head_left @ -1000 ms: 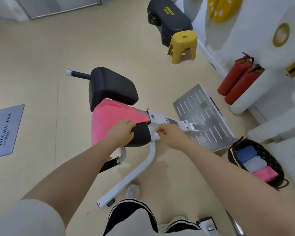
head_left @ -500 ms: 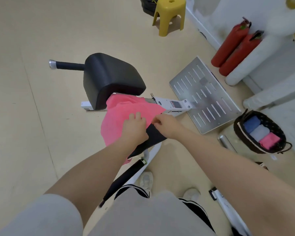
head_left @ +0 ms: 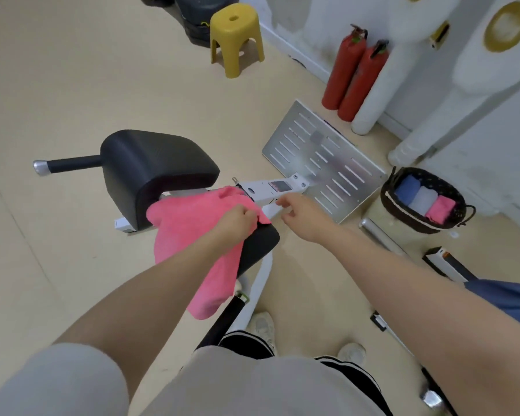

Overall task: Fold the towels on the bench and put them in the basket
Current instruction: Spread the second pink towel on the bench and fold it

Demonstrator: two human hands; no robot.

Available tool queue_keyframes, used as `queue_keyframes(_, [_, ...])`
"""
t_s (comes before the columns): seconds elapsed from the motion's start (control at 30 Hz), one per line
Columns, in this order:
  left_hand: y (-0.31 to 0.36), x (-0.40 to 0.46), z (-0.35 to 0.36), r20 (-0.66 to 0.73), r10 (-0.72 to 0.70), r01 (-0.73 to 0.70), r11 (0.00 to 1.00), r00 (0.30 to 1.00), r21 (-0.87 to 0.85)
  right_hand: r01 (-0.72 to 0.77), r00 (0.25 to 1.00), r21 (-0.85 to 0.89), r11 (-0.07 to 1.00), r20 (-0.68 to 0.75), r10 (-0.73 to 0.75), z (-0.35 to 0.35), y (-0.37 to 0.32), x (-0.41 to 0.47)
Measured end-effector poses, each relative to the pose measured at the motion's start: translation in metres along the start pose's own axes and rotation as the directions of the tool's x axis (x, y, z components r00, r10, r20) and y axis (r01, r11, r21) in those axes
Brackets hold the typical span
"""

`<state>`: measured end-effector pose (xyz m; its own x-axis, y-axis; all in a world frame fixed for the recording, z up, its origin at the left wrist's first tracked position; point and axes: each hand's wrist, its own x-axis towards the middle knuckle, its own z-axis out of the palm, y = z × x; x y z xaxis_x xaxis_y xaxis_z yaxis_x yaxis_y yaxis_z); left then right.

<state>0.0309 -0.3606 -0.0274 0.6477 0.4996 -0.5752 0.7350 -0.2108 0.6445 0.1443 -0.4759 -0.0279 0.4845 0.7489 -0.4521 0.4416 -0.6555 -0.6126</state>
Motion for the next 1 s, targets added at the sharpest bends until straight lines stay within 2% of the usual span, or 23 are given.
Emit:
queue_keyframes(0.13, [0.056, -0.012, 0.035, 0.128, 0.037, 0.0, 0.962, 0.991, -0.274, 0.018, 0.997, 0.069, 0.997, -0.082, -0.013, -0.024, 0.03, -0.035])
queue_keyframes(0.23, [0.093, -0.019, 0.076, 0.236, 0.058, 0.022, 0.946, 0.97, -0.325, 0.028, 0.997, 0.211, 0.977, -0.081, -0.011, -0.046, 0.064, -0.073])
queue_keyframes(0.33, [0.128, -0.03, 0.127, 0.322, 0.06, 0.051, 0.944, 0.945, -0.325, 0.034, 0.991, 0.465, 0.885, -0.128, 0.029, -0.072, 0.106, -0.121])
queue_keyframes(0.43, [0.165, -0.035, 0.187, 0.434, 0.12, 0.061, 0.922, 0.893, -0.381, 0.066, 0.976, 0.612, 0.788, -0.206, 0.078, -0.101, 0.157, -0.176])
queue_keyframes(0.5, [0.197, -0.055, 0.225, 0.511, 0.197, 0.026, 0.918, 0.837, -0.396, 0.098, 0.964, 0.654, 0.75, -0.249, 0.092, -0.12, 0.191, -0.215])
queue_keyframes(0.73, [0.304, -0.141, 0.367, 0.552, 0.369, -0.131, 0.897, 0.748, -0.422, 0.054, 0.904, 0.7, 0.712, -0.338, 0.263, -0.177, 0.322, -0.364])
queue_keyframes(0.8, [0.323, -0.153, 0.404, 0.578, 0.383, -0.155, 0.902, 0.721, -0.404, 0.065, 0.881, 0.726, 0.684, -0.363, 0.302, -0.188, 0.347, -0.4])
queue_keyframes(0.9, [0.348, -0.176, 0.449, 0.665, 0.428, -0.213, 0.899, 0.612, -0.383, 0.056, 0.88, 0.74, 0.67, -0.353, 0.317, -0.204, 0.375, -0.442])
queue_keyframes(1.0, [0.368, -0.184, 0.487, 0.677, 0.446, -0.308, 0.895, 0.585, -0.323, 0.062, 0.841, 0.771, 0.633, -0.382, 0.383, -0.217, 0.403, -0.469])
